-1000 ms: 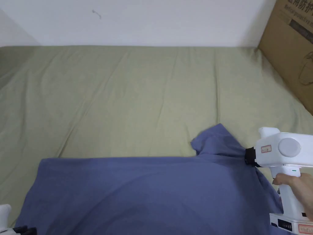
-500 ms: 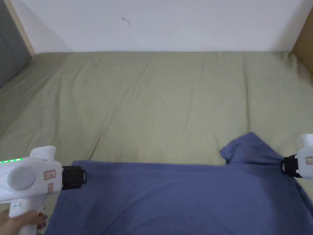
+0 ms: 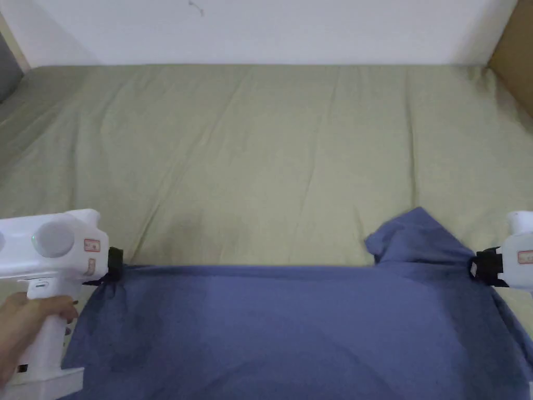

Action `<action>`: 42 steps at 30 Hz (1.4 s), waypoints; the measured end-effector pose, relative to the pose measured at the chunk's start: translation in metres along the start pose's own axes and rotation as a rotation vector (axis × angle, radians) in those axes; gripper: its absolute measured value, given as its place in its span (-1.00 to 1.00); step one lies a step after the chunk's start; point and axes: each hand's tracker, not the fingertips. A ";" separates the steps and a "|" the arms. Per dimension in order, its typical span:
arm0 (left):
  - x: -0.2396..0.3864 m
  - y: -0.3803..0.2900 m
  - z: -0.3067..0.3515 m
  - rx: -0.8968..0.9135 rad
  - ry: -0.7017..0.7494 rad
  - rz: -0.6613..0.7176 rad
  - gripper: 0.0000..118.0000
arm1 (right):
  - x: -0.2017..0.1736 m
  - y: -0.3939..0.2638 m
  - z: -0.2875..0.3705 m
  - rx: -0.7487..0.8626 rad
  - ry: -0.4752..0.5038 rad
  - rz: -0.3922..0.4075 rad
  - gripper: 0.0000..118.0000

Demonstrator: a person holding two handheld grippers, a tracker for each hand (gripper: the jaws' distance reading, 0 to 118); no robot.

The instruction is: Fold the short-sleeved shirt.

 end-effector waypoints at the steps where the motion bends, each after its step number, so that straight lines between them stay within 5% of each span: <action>1: 0.004 0.000 0.003 -0.003 0.029 -0.014 -0.95 | -0.002 0.000 0.005 0.008 -0.007 0.001 -0.98; 11: -0.003 -0.031 0.099 0.137 0.012 -0.074 -0.95 | -0.006 -0.010 0.096 0.125 0.005 0.042 -0.98; 18: -0.027 -0.119 0.185 0.190 -0.015 -0.108 -0.95 | 0.001 -0.086 0.181 0.174 0.006 0.062 -0.98; 25: -0.059 -0.234 0.172 0.049 -0.004 -0.095 -0.95 | 0.011 -0.226 0.208 0.036 0.027 0.012 -0.98; 29: -0.072 -0.275 0.145 -0.037 -0.029 -0.019 -0.94 | 0.022 -0.286 0.188 -0.053 0.019 -0.091 -0.98; 32: -0.068 -0.285 0.146 -0.030 -0.027 0.001 -0.81 | 0.023 -0.303 0.185 -0.037 0.019 -0.125 -0.98; 33: -0.068 -0.286 0.147 -0.015 -0.021 0.000 -0.60 | 0.023 -0.307 0.184 -0.026 0.016 -0.146 -0.97; 34: -0.069 -0.283 0.149 -0.004 0.000 0.000 -0.37 | 0.022 -0.306 0.185 -0.018 0.027 -0.152 -0.87; 35: -0.069 -0.282 0.150 0.000 0.018 -0.001 -0.16 | 0.021 -0.305 0.185 -0.015 0.023 -0.152 -0.56; 36: -0.073 -0.278 0.151 0.002 0.043 0.000 0.02 | 0.018 -0.302 0.187 -0.020 0.011 -0.144 -0.03; 37: -0.076 -0.277 0.155 0.014 0.051 0.007 0.04 | 0.014 -0.300 0.189 -0.024 -0.021 -0.116 0.16; 42: -0.085 -0.272 0.176 0.100 -0.050 0.140 0.25 | 0.000 -0.281 0.216 0.043 -0.079 -0.028 0.21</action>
